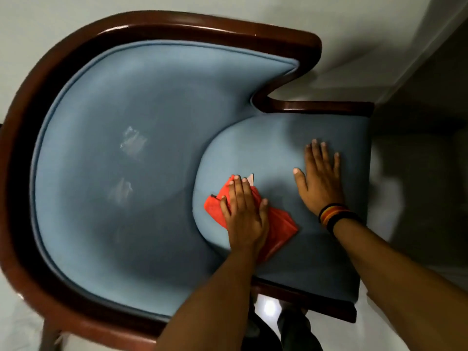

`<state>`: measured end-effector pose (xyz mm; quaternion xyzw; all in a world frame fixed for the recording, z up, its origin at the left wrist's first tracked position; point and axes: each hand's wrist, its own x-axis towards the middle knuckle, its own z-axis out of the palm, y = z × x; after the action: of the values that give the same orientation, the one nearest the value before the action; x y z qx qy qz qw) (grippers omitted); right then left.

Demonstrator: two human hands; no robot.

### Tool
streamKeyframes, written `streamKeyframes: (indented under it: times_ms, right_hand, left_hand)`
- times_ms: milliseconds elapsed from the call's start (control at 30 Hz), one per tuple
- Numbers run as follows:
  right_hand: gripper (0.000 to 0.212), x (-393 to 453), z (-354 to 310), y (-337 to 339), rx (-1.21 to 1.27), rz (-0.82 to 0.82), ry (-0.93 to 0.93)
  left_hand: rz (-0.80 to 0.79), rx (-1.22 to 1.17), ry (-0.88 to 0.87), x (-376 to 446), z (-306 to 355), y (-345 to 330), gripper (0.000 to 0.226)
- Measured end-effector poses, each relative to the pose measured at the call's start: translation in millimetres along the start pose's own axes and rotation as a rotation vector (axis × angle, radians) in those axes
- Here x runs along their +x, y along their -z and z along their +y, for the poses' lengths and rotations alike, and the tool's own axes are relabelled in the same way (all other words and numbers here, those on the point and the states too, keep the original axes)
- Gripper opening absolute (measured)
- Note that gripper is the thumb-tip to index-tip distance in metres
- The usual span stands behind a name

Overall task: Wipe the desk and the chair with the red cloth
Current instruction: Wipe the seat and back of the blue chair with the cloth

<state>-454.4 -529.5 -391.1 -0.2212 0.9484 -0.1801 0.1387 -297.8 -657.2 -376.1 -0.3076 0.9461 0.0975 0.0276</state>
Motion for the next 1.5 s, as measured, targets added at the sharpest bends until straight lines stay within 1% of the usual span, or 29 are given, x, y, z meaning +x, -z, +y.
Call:
streamKeyframes:
  times_ms: [33,100,167,200,233,267,300,367,467,533,600,633,667,700,733,767,800,867,933,1000,1067,1133,1200,1267,1333,1400,1433,1467,1500]
  right_hand:
    - [0.073,-13.9,-5.8,2.0,0.061,0.005,0.051]
    - [0.077,-61.5,-24.3,-4.6,0.109,-0.015,0.232]
    - [0.088,-108.2,-49.6,-17.4,0.052,-0.222,0.366]
    - [0.095,-123.7,-61.0,-23.5,-0.003,-0.327,0.365]
    - [0.100,-131.6,-70.9,-28.2,-0.055,-0.372,0.342]
    - [0.101,-131.6,-77.7,-27.9,-0.094,-0.376,0.316]
    - [0.097,-128.1,-84.4,-25.6,-0.116,-0.346,0.298]
    - [0.079,-119.6,-90.8,-17.4,-0.089,-0.326,0.275]
    - [0.057,-114.7,-103.8,11.9,0.195,-0.345,0.195]
    - [0.042,-113.7,-127.7,48.8,0.475,-0.396,0.098]
    - [0.026,-128.4,-154.3,82.8,0.703,-0.557,0.094]
    - [0.017,-139.6,-169.7,96.9,0.731,-0.658,0.116]
    - [0.024,-150.5,-187.0,107.9,0.726,-0.751,0.117]
    - [0.043,-160.4,-205.2,114.7,0.706,-0.810,0.089]
    - [0.062,-168.5,-224.5,118.0,0.680,-0.816,0.068]
    - [0.074,-173.2,-242.2,116.1,0.657,-0.789,0.041]
    - [0.075,-176.5,-263.6,113.3,0.651,-0.746,0.019]
    - [0.065,-185.9,-302.9,105.7,0.612,-0.674,0.015]
    - [0.075,-200.1,-323.7,96.7,0.456,-0.627,0.073]
    - [0.081,-212.2,-326.1,88.1,0.302,-0.598,0.097]
    - [0.076,-218.3,-325.6,84.5,0.204,-0.609,0.041]
    - [0.064,-210.0,-332.1,82.0,0.214,-0.657,-0.074]
    - [0.057,-187.4,-349.2,75.0,0.288,-0.687,-0.172]
    - [0.055,-148.2,-375.5,60.4,0.417,-0.693,-0.272]
    - [0.056,-98.6,-407.7,43.0,0.652,-0.584,-0.423]
    - [0.057,-63.8,-431.6,33.6,0.845,-0.441,-0.517]
    - [0.058,-55.6,-436.9,30.7,0.886,-0.393,-0.525]
    - [0.060,-57.7,-435.5,26.6,0.900,-0.368,-0.487]
    - [0.062,-72.8,-427.8,22.1,0.878,-0.385,-0.418]
  left_hand:
    - [-0.035,-0.001,0.009,3.6,-5.9,9.2,0.068]
    - [-0.144,0.052,0.107,12.9,-18.5,31.3,0.070]
    - [-0.268,0.092,0.200,20.7,-26.8,52.9,0.072]
    - [-0.331,0.087,0.213,24.0,-27.8,61.1,0.071]
    - [-0.377,0.070,0.218,26.7,-27.0,67.4,0.067]
    - [-0.401,0.043,0.229,31.0,-24.0,70.6,0.060]
    - [-0.409,-0.004,0.254,35.3,-23.8,75.8,0.053]
    - [-0.478,-0.122,0.293,43.3,-29.3,89.3,0.042]
    - [-0.631,-0.121,0.230,57.3,-44.2,125.7,0.053]
    - [-0.739,0.016,0.146,75.4,-53.0,165.0,0.058]
    - [-0.887,0.174,0.026,90.3,-61.4,208.0,0.054]
    - [-0.958,0.235,-0.049,93.3,-68.7,229.1,0.049]
    - [-1.012,0.281,-0.122,92.5,-77.8,248.4,0.041]
    - [-1.037,0.323,-0.201,89.9,-89.5,264.2,0.037]
    - [-1.027,0.374,-0.288,86.1,-101.8,281.0,0.036]
    - [-0.971,0.441,-0.386,82.6,-113.3,296.0,0.037]
    - [-0.886,0.533,-0.496,83.7,-126.8,312.7,0.039]
    - [-0.702,0.657,-0.710,93.4,-154.4,345.3,0.043]
    - [-0.576,0.645,-0.935,106.2,-187.5,374.6,0.051]
    - [-0.518,0.611,-1.146,116.4,-223.9,395.1,0.060]
    - [-0.560,0.613,-1.268,123.3,-255.5,400.7,0.060]
    - [-0.569,0.546,-1.297,125.8,-272.7,392.0,0.053]
    - [-0.489,0.435,-1.321,126.1,-284.2,377.7,0.043]
    - [-0.406,0.289,-1.334,124.5,-294.8,365.7,0.038]
    - [-0.385,0.187,-1.331,126.4,-302.1,358.2,0.037]
    - [-0.375,0.168,-1.315,125.7,-304.0,355.9,0.037]
    - [-0.366,0.159,-1.309,125.4,-302.9,355.1,0.036]
    - [-0.365,0.146,-1.309,126.3,-301.8,355.2,0.036]
    - [-0.376,0.136,-1.314,126.7,-302.3,355.3,0.036]
